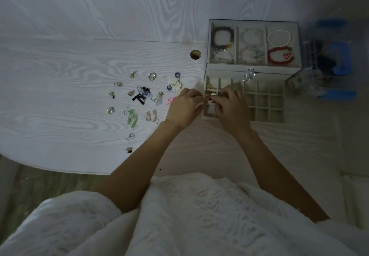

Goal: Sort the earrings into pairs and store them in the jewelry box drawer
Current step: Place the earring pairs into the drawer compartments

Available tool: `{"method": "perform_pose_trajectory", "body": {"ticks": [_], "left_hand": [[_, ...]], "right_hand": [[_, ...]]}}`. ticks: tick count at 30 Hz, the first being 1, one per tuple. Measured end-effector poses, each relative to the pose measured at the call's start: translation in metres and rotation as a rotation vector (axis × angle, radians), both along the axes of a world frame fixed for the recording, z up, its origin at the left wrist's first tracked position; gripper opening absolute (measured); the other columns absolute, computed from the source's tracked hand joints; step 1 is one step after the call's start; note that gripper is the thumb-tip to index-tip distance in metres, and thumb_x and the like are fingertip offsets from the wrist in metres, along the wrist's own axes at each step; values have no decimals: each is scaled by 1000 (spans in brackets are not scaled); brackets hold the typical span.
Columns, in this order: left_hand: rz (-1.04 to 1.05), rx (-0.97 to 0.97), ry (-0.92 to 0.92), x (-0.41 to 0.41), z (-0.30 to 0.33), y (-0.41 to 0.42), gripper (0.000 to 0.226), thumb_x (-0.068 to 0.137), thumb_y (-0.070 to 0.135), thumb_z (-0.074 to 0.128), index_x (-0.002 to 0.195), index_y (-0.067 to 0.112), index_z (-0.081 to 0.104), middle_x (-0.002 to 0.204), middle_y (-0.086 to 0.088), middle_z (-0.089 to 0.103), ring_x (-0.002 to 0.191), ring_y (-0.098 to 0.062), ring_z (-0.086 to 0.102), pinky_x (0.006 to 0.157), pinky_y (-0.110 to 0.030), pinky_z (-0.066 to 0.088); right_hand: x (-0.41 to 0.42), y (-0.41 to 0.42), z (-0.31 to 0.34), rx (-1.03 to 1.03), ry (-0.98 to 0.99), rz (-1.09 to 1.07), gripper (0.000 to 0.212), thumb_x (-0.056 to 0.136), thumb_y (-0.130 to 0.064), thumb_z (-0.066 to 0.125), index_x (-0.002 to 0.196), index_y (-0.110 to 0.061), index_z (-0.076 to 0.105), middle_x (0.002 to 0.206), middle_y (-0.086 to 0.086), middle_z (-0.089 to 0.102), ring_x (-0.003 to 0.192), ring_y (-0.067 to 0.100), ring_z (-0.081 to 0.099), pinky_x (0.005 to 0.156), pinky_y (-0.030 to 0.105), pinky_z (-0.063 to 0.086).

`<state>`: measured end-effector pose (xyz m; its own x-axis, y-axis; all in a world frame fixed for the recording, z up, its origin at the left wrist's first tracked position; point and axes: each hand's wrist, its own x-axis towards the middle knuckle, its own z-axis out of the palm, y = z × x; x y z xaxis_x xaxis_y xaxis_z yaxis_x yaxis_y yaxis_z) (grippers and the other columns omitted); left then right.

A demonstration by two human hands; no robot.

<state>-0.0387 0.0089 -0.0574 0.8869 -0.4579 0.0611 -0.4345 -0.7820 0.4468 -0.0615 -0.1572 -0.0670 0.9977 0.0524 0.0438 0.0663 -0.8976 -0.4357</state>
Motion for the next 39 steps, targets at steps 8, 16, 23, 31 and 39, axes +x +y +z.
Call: {"method": "perform_pose_trajectory", "body": {"ticks": [8, 16, 23, 31, 39], "left_hand": [[234, -230, 55, -58, 26, 79, 19, 91, 23, 55, 106, 20, 66, 93, 2, 70, 77, -11, 63, 66, -29, 52], [354, 12, 199, -121, -6, 141, 38, 77, 13, 68, 114, 11, 63, 104, -13, 65, 93, -31, 60, 78, -36, 49], [423, -10, 242, -134, -16, 130, 30, 78, 14, 68, 108, 8, 66, 97, -17, 63, 82, -35, 61, 68, -36, 49], [402, 2, 321, -118, -17, 126, 25, 76, 12, 68, 99, 11, 60, 92, -12, 58, 77, -28, 59, 69, -35, 48], [321, -36, 266, -103, -21, 107, 12, 81, 17, 68, 90, 12, 61, 80, -3, 49, 64, -21, 51, 60, -30, 44]], "right_hand": [[-35, 41, 20, 131, -141, 205, 19, 86, -10, 52, 94, -7, 68, 93, 10, 63, 93, 27, 51, 84, 37, 43], [-71, 124, 4, 19, 264, 566, 48, 82, -36, 66, 122, -14, 51, 115, 6, 52, 105, 24, 49, 71, 34, 48], [-72, 147, -9, 56, 286, 511, 44, 81, -28, 67, 120, -12, 54, 113, 7, 53, 105, 24, 50, 75, 39, 50], [-70, 121, -13, 75, 178, 387, 20, 86, -10, 60, 106, -10, 61, 105, 8, 58, 96, 26, 54, 72, 36, 50], [-70, 92, -12, 154, 229, 313, 19, 85, -2, 58, 101, -9, 64, 102, 10, 55, 89, 23, 54, 74, 22, 37]]}}
